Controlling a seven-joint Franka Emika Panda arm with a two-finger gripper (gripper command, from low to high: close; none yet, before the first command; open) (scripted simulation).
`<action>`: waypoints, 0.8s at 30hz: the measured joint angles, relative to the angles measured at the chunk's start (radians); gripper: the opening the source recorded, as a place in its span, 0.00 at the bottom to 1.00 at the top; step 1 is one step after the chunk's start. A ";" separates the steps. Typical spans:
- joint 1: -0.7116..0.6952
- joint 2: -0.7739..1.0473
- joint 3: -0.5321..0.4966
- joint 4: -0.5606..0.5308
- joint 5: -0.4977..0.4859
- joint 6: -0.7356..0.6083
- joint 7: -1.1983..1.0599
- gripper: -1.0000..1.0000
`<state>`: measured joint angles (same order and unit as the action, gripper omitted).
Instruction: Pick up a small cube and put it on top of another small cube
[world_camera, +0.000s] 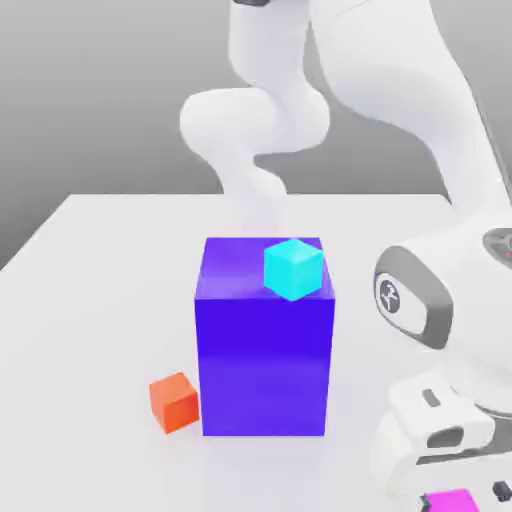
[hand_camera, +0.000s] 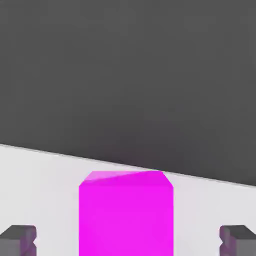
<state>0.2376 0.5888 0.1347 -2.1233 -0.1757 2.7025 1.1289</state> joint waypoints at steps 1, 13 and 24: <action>0.000 0.000 0.000 0.000 0.000 0.000 0.000 0.00; -0.022 -0.197 0.050 -0.091 0.041 -0.106 -0.064 0.00; -0.006 -0.352 0.115 -0.360 0.037 0.007 -0.225 0.00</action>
<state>0.2311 0.2366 0.2493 -2.4829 -0.1385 2.7091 0.9037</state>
